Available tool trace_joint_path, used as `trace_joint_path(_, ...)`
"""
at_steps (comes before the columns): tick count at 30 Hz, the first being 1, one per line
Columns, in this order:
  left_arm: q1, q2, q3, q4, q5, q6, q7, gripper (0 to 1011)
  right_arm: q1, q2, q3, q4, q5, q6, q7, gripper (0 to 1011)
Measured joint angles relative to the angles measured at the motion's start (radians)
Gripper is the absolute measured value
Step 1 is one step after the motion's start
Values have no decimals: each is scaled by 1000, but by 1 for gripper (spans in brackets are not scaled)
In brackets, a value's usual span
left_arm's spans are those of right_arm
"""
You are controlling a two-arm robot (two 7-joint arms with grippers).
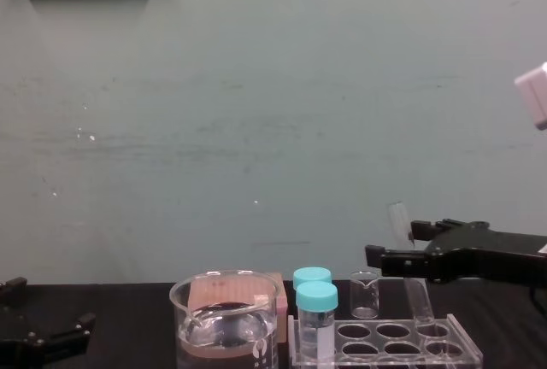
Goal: Hold the test tube with one hand and immerse one end into the beaker, then return it to the test tube rack.
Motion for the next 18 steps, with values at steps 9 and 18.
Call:
trace_joint_path(9, 0, 0, 0, 0, 0, 0, 0, 1000, 28, -31, 4, 55, -20, -6, 25, 1000)
trace_joint_path(18, 0, 0, 0, 0, 0, 0, 0, 1000, 24, -39, 13, 64, -27, 9, 35, 1000)
